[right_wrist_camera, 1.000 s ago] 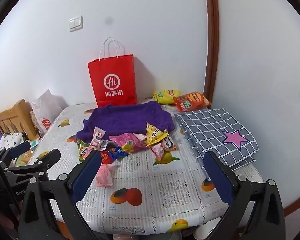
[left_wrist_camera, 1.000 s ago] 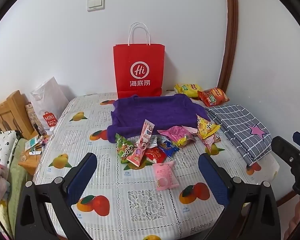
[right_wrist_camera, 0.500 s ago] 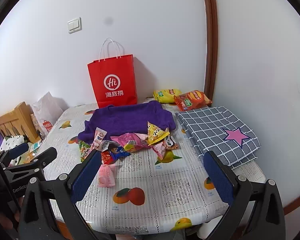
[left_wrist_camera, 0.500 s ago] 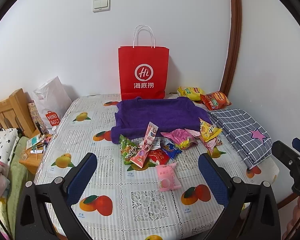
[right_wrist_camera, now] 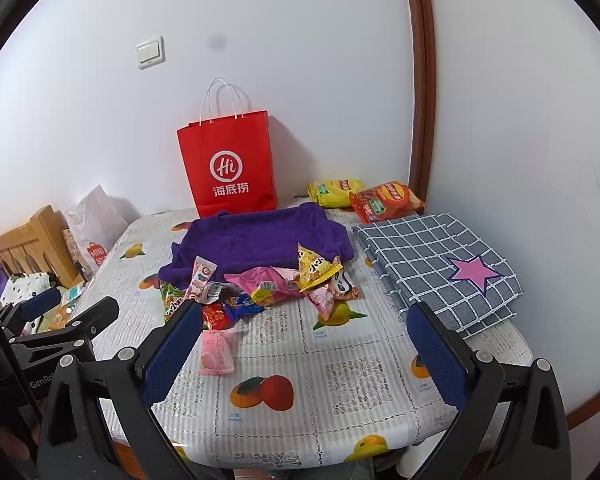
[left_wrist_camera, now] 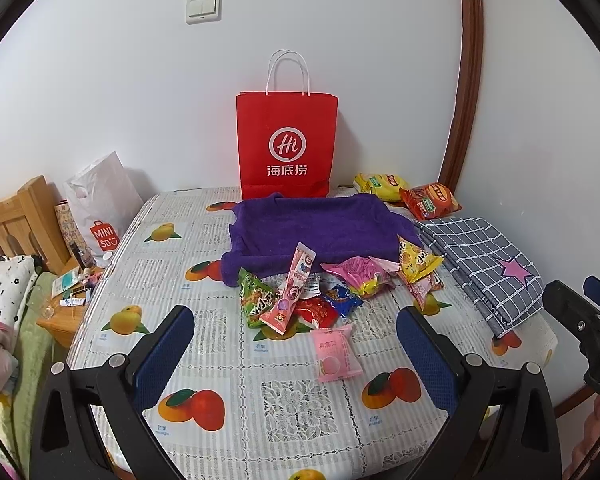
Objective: Organize snacks
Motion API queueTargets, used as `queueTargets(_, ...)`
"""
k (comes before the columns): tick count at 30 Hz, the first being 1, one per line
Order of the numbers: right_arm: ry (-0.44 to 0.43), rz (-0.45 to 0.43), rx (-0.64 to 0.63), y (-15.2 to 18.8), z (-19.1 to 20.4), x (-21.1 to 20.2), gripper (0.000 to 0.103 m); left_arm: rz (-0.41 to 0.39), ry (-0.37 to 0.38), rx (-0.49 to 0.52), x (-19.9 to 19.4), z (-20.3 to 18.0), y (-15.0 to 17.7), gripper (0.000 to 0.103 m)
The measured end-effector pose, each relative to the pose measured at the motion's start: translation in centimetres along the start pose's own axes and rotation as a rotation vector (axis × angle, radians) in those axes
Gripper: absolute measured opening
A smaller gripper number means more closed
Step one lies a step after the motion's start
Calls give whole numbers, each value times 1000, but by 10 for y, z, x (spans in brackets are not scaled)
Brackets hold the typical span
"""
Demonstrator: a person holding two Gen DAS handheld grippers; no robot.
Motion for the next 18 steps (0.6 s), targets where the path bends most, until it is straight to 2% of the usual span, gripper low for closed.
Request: queueTargets(18, -6, -14, -6, 1, 3, -4, 101, -5, -1, -1, -1, 1, 0, 102)
Point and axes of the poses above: each gripper's, at about its wrist camera, not at the fingertips, and x roughly the way its jaws point, z to its left, y to its underside, the point moved 9 cm from there along x, roughly the way its jaws point, and after that the axes turned 6 degrees about x, right-handed, at the moved point
